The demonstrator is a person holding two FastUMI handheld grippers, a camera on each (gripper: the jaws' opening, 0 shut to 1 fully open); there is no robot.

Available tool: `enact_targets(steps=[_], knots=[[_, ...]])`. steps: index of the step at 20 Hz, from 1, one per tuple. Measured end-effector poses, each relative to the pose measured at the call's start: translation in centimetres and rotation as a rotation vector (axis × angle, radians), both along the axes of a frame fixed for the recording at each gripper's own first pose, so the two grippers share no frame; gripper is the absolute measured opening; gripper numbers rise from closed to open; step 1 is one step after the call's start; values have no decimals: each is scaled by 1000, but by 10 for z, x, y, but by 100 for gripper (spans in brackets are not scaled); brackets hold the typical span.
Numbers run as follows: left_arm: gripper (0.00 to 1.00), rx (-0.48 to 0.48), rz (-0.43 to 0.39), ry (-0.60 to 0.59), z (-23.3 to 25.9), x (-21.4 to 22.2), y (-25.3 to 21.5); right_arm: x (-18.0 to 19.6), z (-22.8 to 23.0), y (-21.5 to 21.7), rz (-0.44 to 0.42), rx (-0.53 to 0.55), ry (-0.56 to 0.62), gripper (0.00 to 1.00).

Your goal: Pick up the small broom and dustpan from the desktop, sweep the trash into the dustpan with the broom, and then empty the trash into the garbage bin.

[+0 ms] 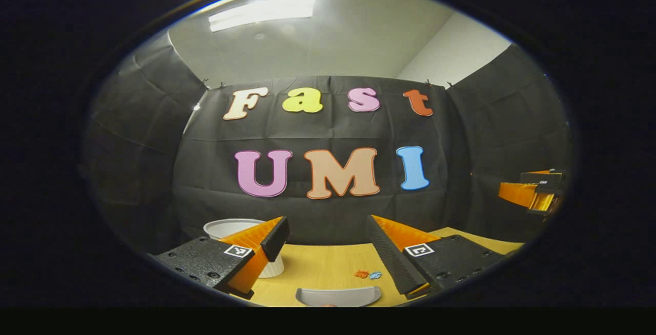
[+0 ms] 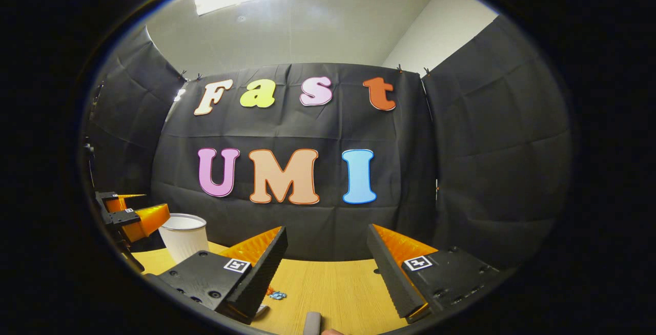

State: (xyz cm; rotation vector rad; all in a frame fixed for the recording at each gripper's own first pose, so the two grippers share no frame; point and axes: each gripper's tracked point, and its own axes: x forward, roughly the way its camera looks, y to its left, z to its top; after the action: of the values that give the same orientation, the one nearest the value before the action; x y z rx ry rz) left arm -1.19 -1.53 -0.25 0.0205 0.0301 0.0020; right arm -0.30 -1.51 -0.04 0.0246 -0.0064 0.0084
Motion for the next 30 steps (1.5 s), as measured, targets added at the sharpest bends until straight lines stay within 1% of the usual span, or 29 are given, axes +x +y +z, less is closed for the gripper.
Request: enact_targets(steps=[6, 24, 28, 29, 30], knots=[[92, 3, -3, 11, -3, -1, -2, 3, -4, -1, 3, 6, 11, 92], [92, 20, -16, 46, -13, -9, -7, -4, -15, 3, 22, 5, 35, 92], [93, 24, -26, 71, -20, -12, -9, -5, -25, 8, 38, 16, 65, 92], [92, 22, -29, 78, -22, -13, -9, -4, -29, 8, 41, 19, 76, 92], [96, 21, -32, 90, -26, -14, -10, -4, -34, 9, 42, 21, 88, 92]])
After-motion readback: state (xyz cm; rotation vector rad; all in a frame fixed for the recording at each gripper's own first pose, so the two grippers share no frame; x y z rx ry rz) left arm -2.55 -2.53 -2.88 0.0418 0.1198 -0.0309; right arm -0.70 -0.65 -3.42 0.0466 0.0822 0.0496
